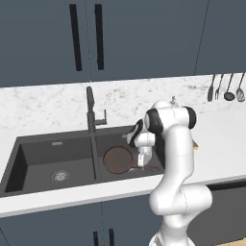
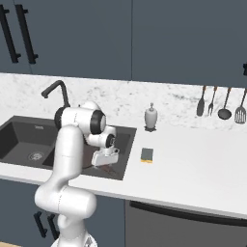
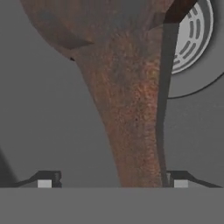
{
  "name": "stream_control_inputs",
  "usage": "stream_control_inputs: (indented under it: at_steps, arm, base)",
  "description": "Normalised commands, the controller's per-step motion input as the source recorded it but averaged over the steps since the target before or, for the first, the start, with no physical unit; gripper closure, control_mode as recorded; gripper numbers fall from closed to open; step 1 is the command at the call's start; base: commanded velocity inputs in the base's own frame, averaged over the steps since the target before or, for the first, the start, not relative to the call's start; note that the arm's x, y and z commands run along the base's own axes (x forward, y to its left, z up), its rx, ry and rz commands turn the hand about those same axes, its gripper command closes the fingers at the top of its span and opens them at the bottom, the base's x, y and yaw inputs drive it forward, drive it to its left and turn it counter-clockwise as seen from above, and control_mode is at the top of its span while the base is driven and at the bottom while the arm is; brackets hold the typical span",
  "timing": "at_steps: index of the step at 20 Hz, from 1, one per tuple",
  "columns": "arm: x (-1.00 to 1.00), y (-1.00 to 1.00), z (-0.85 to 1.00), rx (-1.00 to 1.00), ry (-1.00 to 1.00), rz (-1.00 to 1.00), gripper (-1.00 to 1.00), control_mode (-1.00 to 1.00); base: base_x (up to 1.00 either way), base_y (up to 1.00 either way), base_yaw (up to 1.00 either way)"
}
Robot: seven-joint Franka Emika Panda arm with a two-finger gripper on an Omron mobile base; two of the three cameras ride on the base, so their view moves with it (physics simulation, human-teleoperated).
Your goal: Pick the pan and sponge and place them into the sink. Then turn on the water.
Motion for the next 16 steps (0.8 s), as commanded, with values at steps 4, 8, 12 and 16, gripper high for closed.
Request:
stream_control_inputs:
  at_steps: [4,8,12,16]
  arm:
    - [0.00,0.00,0.54,-0.04,-0.21,0.00,-1.00,-1.00]
    - [0.00,0.00,0.59,0.00,-0.25,-0.03,-1.00,-1.00]
    - [-0.08,-0.01,0.40,0.00,-0.35,-0.07,-1.00,-1.00]
    - [-0.26,-0.06,0.56,0.00,-0.46,-0.13,-1.00,-1.00]
  base:
    - [0.00,0.00,0.00]
    - [0.00,0.00,0.00]
    - [0.00,0.00,0.00]
    - [0.00,0.00,0.00]
